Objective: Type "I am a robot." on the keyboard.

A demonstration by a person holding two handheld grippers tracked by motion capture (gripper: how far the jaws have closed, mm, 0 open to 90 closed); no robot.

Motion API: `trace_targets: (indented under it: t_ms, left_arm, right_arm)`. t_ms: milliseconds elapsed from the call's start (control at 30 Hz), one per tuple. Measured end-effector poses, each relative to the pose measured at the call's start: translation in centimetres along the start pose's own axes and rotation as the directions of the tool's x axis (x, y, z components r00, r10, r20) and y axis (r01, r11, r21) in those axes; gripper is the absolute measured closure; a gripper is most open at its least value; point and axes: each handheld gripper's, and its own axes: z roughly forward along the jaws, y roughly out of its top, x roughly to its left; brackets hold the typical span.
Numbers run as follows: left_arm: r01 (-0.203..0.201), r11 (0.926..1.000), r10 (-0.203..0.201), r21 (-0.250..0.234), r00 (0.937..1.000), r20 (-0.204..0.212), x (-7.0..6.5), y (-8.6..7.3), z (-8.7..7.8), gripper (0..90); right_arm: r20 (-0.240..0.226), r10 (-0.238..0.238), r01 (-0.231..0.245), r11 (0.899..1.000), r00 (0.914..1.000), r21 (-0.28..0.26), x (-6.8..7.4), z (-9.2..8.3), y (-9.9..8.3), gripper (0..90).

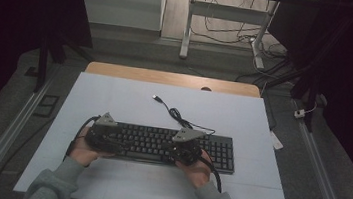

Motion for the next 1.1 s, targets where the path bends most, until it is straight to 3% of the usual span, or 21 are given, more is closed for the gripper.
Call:
trace_targets:
  t_ms: [133, 433, 800, 1100]
  left_arm:
    - [-0.003, 1.0000, 0.003, 0.000, 1.0000, 0.003, 0.0, 0.0, 0.0, 25.0]
    - [-0.006, 1.0000, 0.006, 0.005, 1.0000, 0.004, 0.0, -0.1, -0.1, 25.0]
    - [-0.003, 1.0000, 0.003, 0.000, 1.0000, -0.002, 0.2, -0.1, -0.2, 25.0]
    - [-0.012, 0.9999, 0.012, 0.007, 0.9999, -0.004, 0.3, -0.2, -0.2, 25.1]
  right_arm:
    - [-0.011, 0.024, -0.023, 1.000, 0.9997, 0.020, 0.3, 1.1, 0.2, 89.6]
    - [-0.008, 0.012, -0.011, 0.999, 0.9999, 0.044, 1.0, 2.4, 0.6, 89.6]
    - [0.001, 0.015, -0.015, 0.996, 0.9999, 0.086, 0.8, 3.2, 0.4, 89.5]
    - [-0.005, 0.019, -0.019, 0.996, 0.9998, 0.089, 0.5, 3.5, 0.2, 89.5]
